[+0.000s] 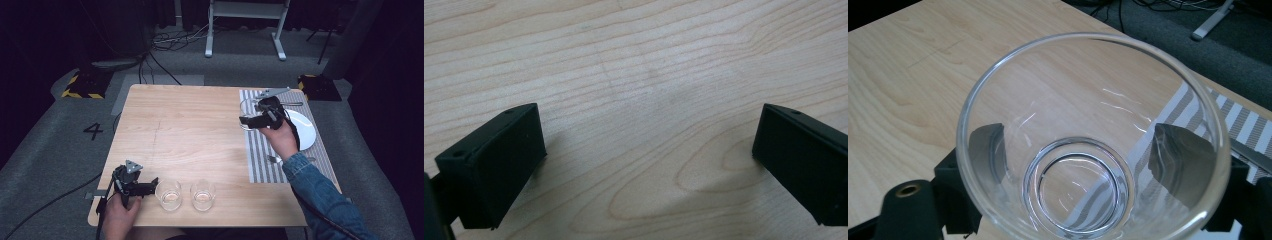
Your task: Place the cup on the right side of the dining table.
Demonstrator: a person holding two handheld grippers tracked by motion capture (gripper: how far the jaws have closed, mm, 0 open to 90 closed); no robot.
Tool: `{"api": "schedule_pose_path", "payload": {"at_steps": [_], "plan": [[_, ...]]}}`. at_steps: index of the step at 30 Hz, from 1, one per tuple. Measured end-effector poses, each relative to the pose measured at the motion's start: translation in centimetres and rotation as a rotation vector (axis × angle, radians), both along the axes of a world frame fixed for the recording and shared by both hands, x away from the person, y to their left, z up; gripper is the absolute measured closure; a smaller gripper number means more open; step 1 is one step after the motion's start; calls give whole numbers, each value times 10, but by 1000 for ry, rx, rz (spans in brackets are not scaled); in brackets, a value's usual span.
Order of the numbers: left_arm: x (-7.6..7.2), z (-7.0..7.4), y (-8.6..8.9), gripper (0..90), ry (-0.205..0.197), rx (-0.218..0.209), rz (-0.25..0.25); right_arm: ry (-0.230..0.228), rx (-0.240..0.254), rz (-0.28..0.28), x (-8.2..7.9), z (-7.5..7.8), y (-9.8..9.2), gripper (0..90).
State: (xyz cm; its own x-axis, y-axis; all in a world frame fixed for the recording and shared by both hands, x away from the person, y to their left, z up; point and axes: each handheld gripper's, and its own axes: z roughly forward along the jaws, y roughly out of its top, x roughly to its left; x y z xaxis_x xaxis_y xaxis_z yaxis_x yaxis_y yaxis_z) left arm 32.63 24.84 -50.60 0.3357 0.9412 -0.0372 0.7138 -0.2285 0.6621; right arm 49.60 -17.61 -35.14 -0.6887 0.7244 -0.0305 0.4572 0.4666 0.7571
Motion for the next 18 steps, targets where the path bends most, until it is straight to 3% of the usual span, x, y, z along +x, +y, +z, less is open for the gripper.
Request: {"api": "schedule_pose_path", "payload": {"at_steps": [12,18], "plan": [[0,0,0,5,1,2,-3,16,5,-68,51,8,-3,205],[1,0,0,6,1,-1,-5,-12,-10,-102,77,7,-6,205]]}}
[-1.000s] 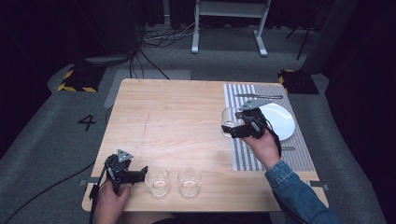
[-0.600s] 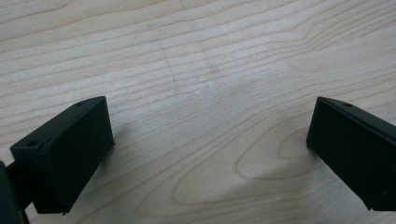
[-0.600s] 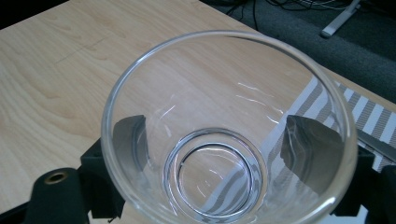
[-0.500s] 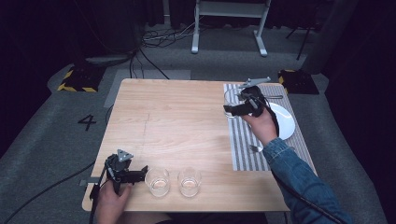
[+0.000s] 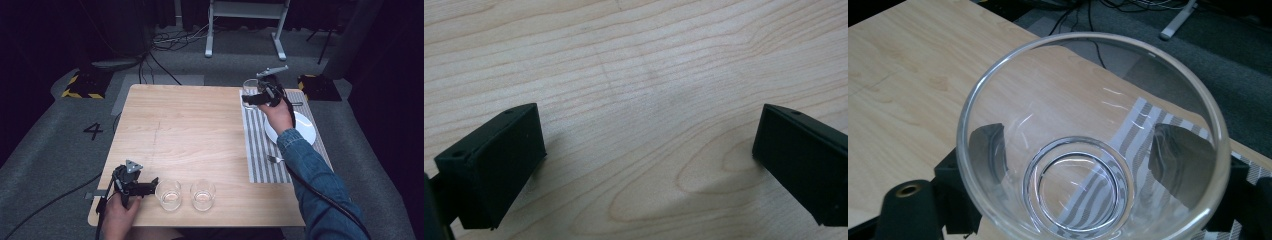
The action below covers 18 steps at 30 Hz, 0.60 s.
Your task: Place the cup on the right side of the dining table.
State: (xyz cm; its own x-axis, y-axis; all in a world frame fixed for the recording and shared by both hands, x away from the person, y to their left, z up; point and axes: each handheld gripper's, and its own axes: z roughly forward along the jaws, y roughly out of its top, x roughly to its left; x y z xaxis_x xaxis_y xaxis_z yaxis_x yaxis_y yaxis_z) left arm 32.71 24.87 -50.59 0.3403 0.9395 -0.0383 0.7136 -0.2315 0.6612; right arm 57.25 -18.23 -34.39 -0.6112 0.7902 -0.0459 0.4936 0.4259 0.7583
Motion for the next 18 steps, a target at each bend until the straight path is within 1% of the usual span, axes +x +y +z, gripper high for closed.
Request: {"api": "schedule_pose_path", "payload": {"at_steps": [2,3,5,7,11,14,18], "plan": [[0,0,0,6,0,0,-3,9,-2,-24,12,-5,-1,205],[0,0,0,6,0,0,-3,9,-2,-24,12,-5,-1,205],[1,0,0,6,1,1,-3,4,-18,-30,18,-8,-2,205],[1,0,0,6,0,3,-3,-3,-22,-41,22,-13,-3,205],[1,0,0,5,0,3,0,8,12,-60,34,-22,-6,205],[1,0,0,5,0,4,0,11,23,-72,44,-29,-7,205],[1,0,0,5,0,4,-1,36,26,-91,56,-40,-7,204]]}}
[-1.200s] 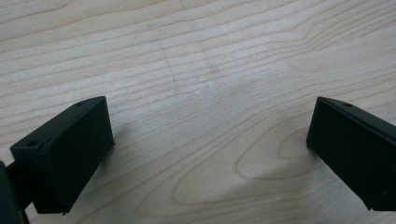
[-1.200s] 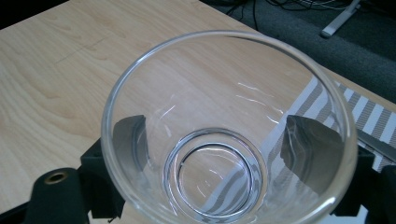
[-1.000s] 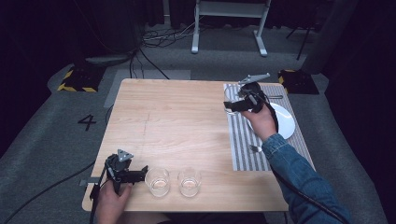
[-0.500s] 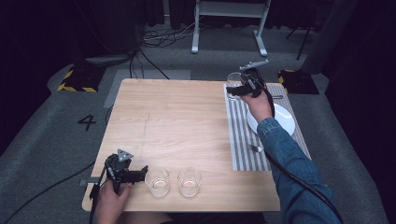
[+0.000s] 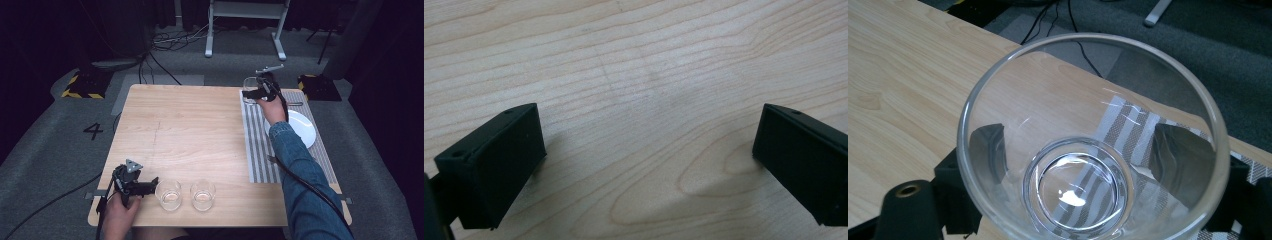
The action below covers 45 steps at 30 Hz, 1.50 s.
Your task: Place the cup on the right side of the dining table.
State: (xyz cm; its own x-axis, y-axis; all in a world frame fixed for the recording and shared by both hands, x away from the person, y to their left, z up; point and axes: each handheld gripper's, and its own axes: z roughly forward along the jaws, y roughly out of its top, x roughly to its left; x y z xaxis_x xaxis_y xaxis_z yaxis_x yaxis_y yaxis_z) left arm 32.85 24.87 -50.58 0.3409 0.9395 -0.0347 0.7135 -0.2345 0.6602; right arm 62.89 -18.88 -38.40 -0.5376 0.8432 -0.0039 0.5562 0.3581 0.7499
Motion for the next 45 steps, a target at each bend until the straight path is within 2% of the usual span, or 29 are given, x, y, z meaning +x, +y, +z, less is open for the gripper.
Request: {"api": "schedule_pose_path", "payload": {"at_steps": [7,12,16,27,33,35,40,45], "plan": [[0,0,0,5,0,0,0,42,-32,-13,17,-23,3,204],[0,0,0,5,0,0,1,77,-58,-22,22,-36,5,204],[0,0,0,5,0,0,0,99,-59,-34,22,-46,4,204],[0,0,0,5,0,0,0,125,-72,-57,19,-59,-2,204],[0,0,0,5,0,1,0,138,-49,-82,17,-69,-6,199],[0,0,0,5,1,1,0,134,-48,-74,17,-70,-7,165],[0,0,0,5,0,1,0,125,-48,-127,17,-67,-5,57],[0,0,0,5,1,0,0,125,-46,-140,15,-65,-7,57]]}}
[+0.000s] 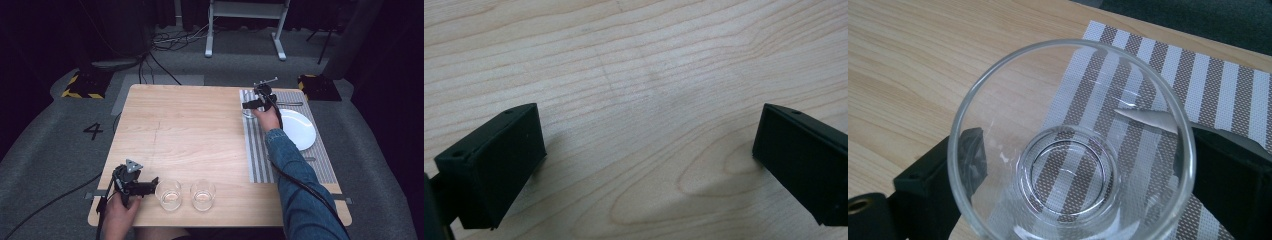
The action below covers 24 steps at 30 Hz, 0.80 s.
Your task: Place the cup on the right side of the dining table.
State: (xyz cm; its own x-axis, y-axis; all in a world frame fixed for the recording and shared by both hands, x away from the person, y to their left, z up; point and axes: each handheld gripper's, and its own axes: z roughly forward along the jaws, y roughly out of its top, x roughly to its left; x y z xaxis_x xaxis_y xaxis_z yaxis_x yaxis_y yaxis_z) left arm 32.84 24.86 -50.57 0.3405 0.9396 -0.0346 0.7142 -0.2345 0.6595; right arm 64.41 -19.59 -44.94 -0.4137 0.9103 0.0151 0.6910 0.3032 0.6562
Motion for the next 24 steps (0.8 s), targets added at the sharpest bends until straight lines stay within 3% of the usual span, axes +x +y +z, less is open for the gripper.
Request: {"api": "schedule_pose_path", "payload": {"at_steps": [5,13,21,24], "plan": [[0,0,0,6,0,0,-1,-3,7,6,-6,5,-5,56],[0,0,0,5,-1,0,-1,-31,-14,32,-22,28,-13,30],[0,0,0,5,-1,0,-1,-73,22,86,-46,58,-23,29],[0,0,0,5,-1,0,-1,-78,24,94,-53,63,-27,29]]}}
